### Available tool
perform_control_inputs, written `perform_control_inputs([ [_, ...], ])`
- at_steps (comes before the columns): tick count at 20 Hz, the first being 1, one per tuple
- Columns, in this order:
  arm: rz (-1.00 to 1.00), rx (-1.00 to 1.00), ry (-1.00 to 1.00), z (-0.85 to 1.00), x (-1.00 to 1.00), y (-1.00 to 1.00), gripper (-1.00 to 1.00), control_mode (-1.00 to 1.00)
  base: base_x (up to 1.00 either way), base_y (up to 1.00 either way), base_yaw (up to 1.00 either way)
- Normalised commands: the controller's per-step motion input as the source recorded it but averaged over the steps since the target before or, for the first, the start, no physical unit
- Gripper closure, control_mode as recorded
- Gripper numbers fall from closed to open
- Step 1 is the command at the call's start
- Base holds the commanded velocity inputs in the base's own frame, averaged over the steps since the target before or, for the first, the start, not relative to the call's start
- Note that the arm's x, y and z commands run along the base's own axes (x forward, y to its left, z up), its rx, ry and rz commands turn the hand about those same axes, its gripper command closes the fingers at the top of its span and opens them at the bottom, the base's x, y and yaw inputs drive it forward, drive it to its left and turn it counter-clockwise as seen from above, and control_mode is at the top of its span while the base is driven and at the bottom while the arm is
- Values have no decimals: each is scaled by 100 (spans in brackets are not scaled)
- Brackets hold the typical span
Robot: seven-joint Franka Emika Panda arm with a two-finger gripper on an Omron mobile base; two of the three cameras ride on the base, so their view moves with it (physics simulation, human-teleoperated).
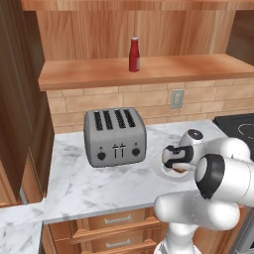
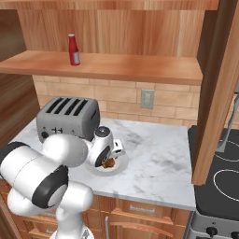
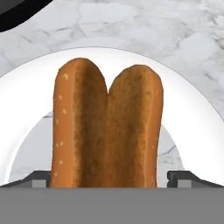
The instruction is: Move the hot dog bun to the plate on the dining table and place the condiment next to that plate. Then navigate to the fridge and take the sausage and place it on the plate as well.
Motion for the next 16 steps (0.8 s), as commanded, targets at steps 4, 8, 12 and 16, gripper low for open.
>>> perform_control_inputs([
  [4, 0, 0, 0, -19, 13, -6, 100, -100, 0, 0, 0],
  [8, 0, 0, 0, -9, -4, 0, 100, -100, 0, 0, 0],
  [12, -1, 0, 0, 16, -51, 0, 100, -100, 0, 0, 0],
  [16, -5, 0, -12, 97, -63, 0, 100, -100, 0, 0, 0],
])
